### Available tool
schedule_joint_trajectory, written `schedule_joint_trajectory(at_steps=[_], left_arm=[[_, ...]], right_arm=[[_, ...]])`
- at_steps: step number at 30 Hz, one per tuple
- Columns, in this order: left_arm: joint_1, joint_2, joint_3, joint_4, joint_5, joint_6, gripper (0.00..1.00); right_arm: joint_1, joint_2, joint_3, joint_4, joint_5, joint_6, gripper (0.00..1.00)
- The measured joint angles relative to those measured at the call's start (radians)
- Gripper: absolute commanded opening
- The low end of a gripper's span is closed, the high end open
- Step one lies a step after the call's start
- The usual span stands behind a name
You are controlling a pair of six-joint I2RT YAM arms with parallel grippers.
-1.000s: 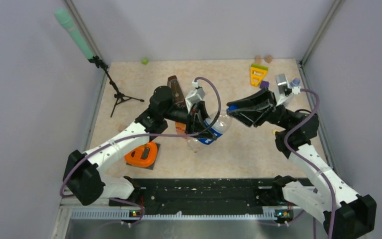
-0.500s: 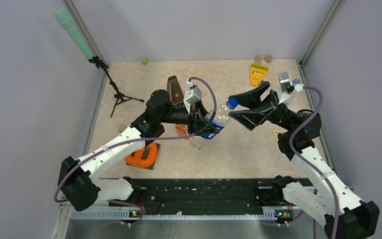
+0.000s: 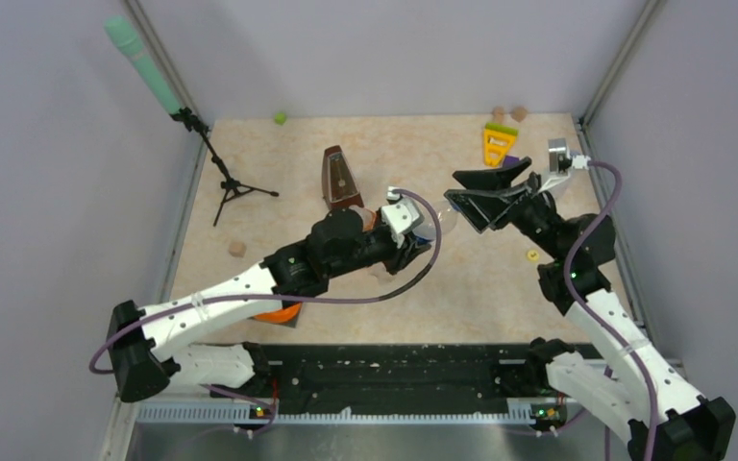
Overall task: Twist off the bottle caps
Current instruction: Unscrew the bottle cap from the plastic bottle.
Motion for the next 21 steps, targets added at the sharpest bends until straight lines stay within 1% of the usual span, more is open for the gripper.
schedule_joint_trajectory(at_steps=[2, 7, 14, 17, 21], left_arm=[[-0.016, 0.014, 0.003, -0.006, -0.08, 0.006, 0.0], [-0.04, 0.028, 0.004, -0.017, -0.208, 0.006, 0.0], [-0.062, 0.028, 0.004, -0.004, -0.284, 0.014, 0.0], [-0.068, 0.028, 0.004, 0.0, -0.299, 0.018, 0.0], [-0.076, 0.028, 0.004, 0.007, -0.31, 0.02, 0.0]], right_arm=[[0.0, 0.0, -0.003, -0.002, 0.009, 0.0, 0.71], [0.002, 0.001, -0.003, -0.033, 0.036, -0.003, 0.72], [0.002, 0.021, -0.003, -0.1, 0.074, -0.02, 0.7], [0.003, 0.039, -0.01, -0.097, 0.076, -0.019, 0.65], [0.003, 0.041, -0.016, -0.103, 0.08, -0.02, 0.47]])
